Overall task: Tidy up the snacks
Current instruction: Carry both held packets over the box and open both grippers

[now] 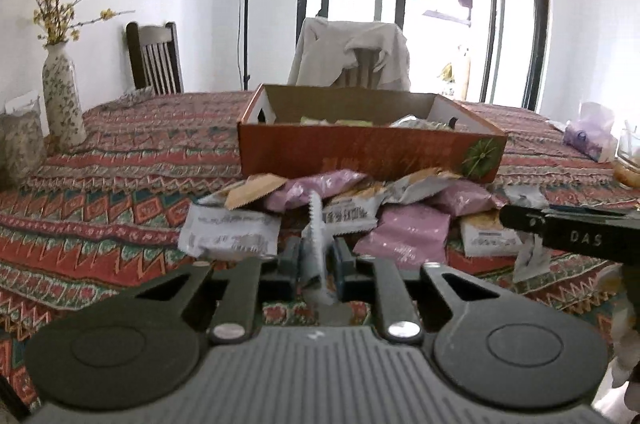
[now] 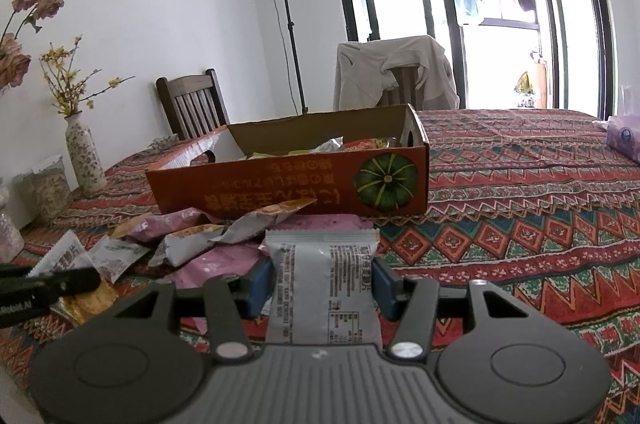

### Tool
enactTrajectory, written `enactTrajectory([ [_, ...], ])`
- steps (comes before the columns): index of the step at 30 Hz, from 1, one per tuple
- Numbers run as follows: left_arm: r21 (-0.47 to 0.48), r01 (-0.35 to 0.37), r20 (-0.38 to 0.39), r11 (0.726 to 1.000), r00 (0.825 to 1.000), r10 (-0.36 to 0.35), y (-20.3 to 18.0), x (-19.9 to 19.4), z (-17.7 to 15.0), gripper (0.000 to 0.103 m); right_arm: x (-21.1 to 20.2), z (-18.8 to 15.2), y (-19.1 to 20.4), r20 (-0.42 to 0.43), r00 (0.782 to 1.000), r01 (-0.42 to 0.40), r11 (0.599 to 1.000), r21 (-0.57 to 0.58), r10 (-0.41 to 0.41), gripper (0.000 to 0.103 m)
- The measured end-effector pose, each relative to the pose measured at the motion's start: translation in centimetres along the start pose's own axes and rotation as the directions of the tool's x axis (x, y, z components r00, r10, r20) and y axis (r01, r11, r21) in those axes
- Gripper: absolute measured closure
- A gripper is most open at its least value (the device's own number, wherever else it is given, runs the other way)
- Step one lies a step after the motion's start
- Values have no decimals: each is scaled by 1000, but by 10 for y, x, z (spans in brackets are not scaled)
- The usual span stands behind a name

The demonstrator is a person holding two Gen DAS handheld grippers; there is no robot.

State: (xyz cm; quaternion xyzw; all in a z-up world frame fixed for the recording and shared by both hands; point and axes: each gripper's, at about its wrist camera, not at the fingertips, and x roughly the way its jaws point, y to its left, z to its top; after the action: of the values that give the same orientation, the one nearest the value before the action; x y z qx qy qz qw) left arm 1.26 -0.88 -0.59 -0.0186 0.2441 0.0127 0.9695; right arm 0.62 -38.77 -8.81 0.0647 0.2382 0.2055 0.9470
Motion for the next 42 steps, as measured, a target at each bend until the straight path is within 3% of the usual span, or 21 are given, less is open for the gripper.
enactTrajectory([
  [12,1,25,49,1000,998,-25,-1,-3,14,89,-2,6,2,24,1000,0,1000,-11,0,50],
  [22,13,43,152,999,987,-44,-5,3,54,89,1,36,6,110,994,12,999,-52,-6,50],
  [32,6,76,212,997,974,-76,-14,39,101,89,31,91,3,194,981,45,995,-84,-27,51],
  [42,-32,77,212,997,975,-69,-20,96,143,89,87,143,-4,191,981,44,998,-48,-34,51],
])
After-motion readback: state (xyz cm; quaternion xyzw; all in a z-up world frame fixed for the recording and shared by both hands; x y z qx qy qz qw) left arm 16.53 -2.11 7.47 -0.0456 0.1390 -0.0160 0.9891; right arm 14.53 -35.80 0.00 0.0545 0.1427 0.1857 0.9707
